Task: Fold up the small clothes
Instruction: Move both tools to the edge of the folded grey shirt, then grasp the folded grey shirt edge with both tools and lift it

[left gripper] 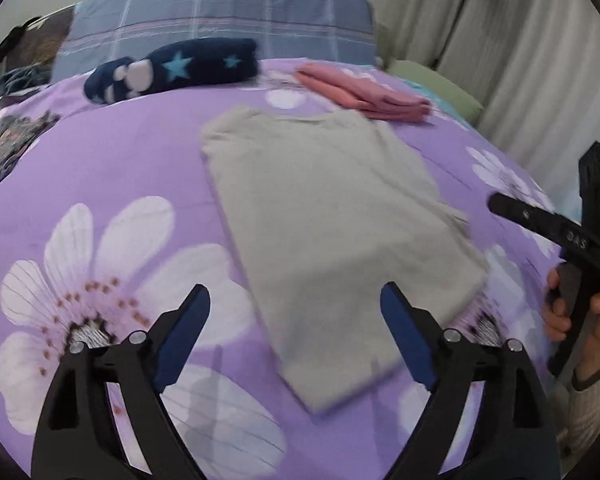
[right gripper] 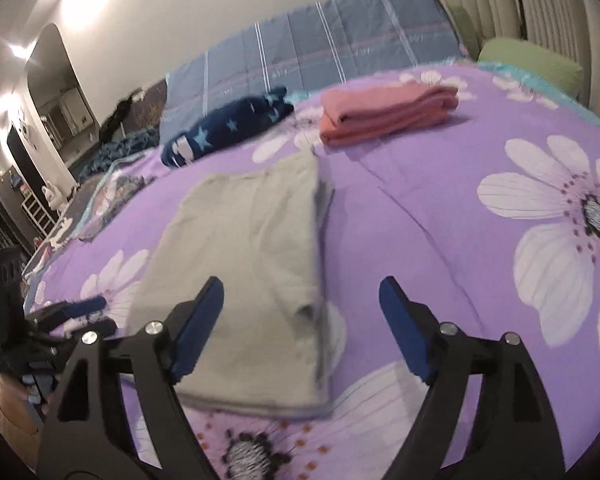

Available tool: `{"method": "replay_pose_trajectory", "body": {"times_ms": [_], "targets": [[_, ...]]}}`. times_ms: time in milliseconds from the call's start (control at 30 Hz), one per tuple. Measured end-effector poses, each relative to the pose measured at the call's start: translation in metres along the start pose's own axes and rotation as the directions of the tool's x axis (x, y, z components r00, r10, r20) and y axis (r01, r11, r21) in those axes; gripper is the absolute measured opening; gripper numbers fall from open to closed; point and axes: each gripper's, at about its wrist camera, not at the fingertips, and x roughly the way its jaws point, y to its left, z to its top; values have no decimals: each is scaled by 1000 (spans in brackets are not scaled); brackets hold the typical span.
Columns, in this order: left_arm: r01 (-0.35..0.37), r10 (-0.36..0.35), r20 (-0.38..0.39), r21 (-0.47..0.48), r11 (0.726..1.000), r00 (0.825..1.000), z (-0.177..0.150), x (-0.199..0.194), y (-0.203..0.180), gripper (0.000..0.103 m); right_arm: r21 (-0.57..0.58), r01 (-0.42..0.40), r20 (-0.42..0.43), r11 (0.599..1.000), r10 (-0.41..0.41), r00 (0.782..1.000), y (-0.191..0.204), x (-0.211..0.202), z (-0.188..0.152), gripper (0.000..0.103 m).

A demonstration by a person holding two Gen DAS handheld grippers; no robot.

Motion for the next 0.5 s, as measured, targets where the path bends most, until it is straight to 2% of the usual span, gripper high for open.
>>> {"method": "replay_pose_trajectory", "body": {"times_ms": [133,267,500], "targets": [[-16,14,-81,-29,999,997,13,27,20,87,96,-52,-107,994,63,992,-14,29,13,82],[42,-50,-111,-70,997,993,24,45,29,87,74,-54,-133,996,64,989,-18,47,24,82],[65,-68,-139,-24,998,988,51,73,26,87,31,-139,-182,990,142,973,-14,76,42,83]]}}
